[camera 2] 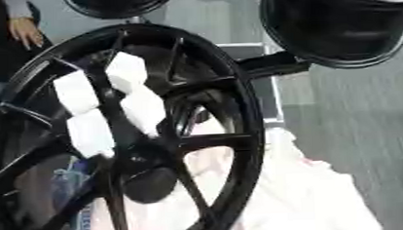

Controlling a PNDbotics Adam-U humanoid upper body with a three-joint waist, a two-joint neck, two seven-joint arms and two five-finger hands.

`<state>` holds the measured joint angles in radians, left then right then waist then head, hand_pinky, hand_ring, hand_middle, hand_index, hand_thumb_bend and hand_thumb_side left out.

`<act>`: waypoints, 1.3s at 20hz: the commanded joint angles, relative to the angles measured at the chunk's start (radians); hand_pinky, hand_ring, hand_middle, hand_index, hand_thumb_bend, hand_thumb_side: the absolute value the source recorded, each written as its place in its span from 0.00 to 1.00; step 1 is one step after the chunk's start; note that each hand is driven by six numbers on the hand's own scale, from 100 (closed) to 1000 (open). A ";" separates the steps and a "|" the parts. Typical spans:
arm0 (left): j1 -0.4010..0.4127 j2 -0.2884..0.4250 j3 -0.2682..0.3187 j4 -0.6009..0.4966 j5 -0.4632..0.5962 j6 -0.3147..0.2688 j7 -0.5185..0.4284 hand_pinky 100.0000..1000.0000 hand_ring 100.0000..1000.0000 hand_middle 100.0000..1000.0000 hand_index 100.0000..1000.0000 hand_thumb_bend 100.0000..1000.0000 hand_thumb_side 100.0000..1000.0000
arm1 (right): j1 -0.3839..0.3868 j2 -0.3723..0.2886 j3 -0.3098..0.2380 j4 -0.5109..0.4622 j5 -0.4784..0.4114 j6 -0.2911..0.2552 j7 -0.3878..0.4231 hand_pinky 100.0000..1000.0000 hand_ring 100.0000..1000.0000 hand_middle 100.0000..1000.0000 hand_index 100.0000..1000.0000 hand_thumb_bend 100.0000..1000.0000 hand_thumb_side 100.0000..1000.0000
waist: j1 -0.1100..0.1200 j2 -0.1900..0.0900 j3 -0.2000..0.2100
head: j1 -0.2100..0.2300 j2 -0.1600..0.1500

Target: Pull the pin out of the wheel hub.

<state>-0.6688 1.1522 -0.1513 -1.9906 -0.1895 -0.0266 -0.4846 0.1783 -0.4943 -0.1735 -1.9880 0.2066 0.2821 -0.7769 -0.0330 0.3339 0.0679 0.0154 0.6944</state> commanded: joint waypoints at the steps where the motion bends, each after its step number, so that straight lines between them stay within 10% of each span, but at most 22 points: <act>1: -0.004 0.036 0.005 -0.009 -0.005 -0.007 -0.002 0.77 0.64 0.62 0.78 0.47 0.00 | 0.017 -0.100 0.013 -0.012 0.037 0.014 0.058 0.66 0.69 0.64 0.66 0.00 0.39 | -0.001 -0.026 0.001 | -0.001 0.008; 16: -0.065 0.029 -0.094 -0.009 -0.046 -0.205 -0.126 0.82 0.75 0.70 0.83 0.61 0.00 | 0.020 -0.158 0.037 -0.012 0.061 0.019 0.108 0.67 0.69 0.63 0.66 0.00 0.38 | 0.007 -0.031 -0.004 | 0.002 -0.005; 26: -0.177 -0.034 -0.189 -0.005 -0.002 -0.161 -0.311 0.83 0.75 0.69 0.82 0.71 0.00 | 0.000 -0.149 0.042 -0.012 0.054 0.014 0.102 0.66 0.68 0.63 0.66 0.00 0.39 | 0.023 -0.012 -0.023 | 0.014 0.001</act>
<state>-0.8296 1.1060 -0.3428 -1.9894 -0.2011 -0.1926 -0.7775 0.1821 -0.6281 -0.1241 -1.9880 0.2612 0.2996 -0.6728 -0.0113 0.3380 0.0461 0.0262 0.6968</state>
